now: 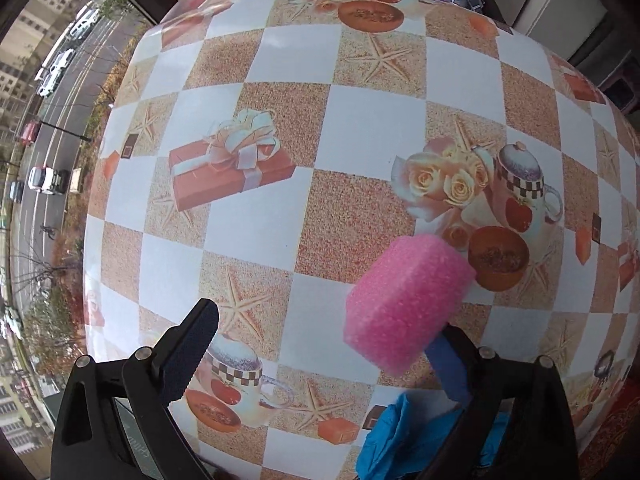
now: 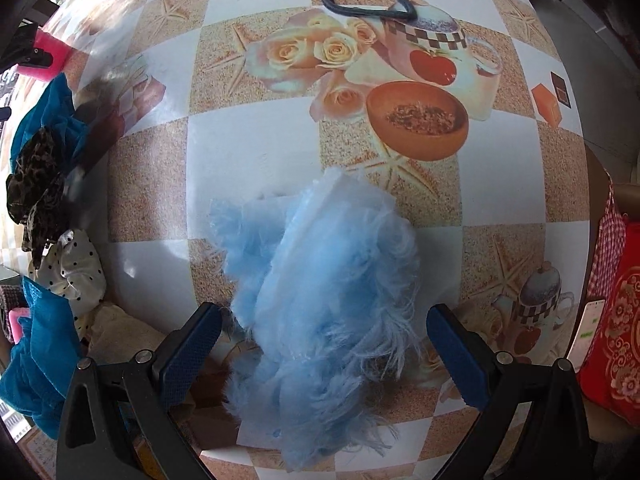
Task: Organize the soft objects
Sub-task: 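Close the left tool on the pink sponge while the right tool grips the blue duster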
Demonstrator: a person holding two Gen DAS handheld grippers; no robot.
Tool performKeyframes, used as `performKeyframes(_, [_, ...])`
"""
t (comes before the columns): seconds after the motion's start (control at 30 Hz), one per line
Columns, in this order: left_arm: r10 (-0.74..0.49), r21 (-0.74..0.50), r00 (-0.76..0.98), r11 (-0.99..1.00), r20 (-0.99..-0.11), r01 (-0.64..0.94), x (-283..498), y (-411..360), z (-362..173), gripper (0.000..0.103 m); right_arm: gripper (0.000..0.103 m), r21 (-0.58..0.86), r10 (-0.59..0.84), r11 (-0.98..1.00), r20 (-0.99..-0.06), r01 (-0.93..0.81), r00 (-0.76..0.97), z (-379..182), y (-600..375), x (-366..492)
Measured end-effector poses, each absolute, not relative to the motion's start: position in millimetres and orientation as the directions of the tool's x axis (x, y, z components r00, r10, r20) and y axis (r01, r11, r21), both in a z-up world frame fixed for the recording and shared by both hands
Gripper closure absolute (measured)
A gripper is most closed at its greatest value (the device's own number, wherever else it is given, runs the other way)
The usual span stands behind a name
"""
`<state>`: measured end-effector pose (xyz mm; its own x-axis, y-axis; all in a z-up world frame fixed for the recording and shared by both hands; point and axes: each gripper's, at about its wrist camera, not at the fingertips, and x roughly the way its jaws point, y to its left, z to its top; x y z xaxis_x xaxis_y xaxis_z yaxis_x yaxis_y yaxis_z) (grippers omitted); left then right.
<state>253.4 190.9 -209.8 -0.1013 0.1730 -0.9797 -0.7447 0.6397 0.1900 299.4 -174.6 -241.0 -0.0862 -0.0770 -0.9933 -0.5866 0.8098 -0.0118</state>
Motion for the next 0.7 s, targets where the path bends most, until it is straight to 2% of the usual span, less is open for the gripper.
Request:
performKeyframes(0.1, [0.237, 0.242, -0.117, 0.611, -0.964, -0.754, 258, 198, -204, 0.004, 0.0, -0.011, -0.079, 0.803, -0.993, -0.595, -0.088, -239, -175, 304])
performKeyframes(0.23, [0.244, 0.216, -0.091, 0.552, -0.966, -0.805, 242, 218, -193, 0.004, 0.0, -0.01, -0.074, 0.801, -0.994, -0.599, -0.082, -238, -175, 306])
performKeyframes(0.4, [0.275, 0.252, -0.083, 0.665, -0.958, -0.703, 240, 210, -190, 0.004, 0.0, -0.017, -0.072, 0.803, -0.995, -0.596, -0.07, -241, -175, 296])
performKeyframes(0.7, [0.233, 0.251, -0.113, 0.731, -0.966, -0.635, 258, 216, -215, 0.004, 0.0, -0.016, -0.069, 0.794, -0.995, -0.607, -0.065, -241, -175, 295])
